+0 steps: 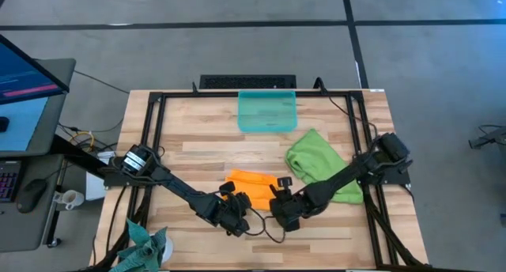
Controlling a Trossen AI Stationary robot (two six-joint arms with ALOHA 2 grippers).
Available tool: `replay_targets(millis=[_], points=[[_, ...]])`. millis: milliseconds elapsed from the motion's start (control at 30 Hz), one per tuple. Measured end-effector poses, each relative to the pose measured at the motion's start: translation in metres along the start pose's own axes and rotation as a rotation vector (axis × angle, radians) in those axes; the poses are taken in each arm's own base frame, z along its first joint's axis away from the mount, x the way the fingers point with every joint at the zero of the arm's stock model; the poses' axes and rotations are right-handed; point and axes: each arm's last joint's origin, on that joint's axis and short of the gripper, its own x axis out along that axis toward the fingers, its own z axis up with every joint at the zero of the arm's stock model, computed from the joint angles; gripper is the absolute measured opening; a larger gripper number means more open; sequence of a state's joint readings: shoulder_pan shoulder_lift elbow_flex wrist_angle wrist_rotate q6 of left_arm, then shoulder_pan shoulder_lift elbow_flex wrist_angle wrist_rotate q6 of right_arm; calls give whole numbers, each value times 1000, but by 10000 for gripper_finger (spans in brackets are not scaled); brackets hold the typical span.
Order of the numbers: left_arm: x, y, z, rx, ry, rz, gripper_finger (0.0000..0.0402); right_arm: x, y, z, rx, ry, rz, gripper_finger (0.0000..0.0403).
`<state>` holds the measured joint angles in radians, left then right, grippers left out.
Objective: Roll microfiber towels into tight, uniform cylinder then place into a basket
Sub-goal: Roll the orange microfiber towel
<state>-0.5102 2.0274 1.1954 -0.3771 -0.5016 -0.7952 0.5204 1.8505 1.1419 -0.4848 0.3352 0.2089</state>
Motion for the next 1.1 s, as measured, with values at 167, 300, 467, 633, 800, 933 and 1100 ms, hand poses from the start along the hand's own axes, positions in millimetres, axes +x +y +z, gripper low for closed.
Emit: replay_targets(millis=[167,300,467,633,800,933,1100], points=[[0,0,0,-4,3,-1,42,-44,16,-4,-59,-106,-75,135],[1,0,0,-10,4,-2,42,-63,40,-16,-67,-227,-144,121],[1,0,-1,-13,6,-9,42,-46,64,-30,-168,-284,-207,116],[1,0,-1,-18,10,-13,42,-21,64,-25,-225,-279,-243,124],[1,0,-1,-20,11,-15,42,1,51,-17,-247,-254,-220,149],[1,-1,-1,-19,12,-15,42,9,42,-12,-256,-236,-169,183],[1,-1,-1,-19,12,-16,42,14,29,-8,-279,-221,-158,226]])
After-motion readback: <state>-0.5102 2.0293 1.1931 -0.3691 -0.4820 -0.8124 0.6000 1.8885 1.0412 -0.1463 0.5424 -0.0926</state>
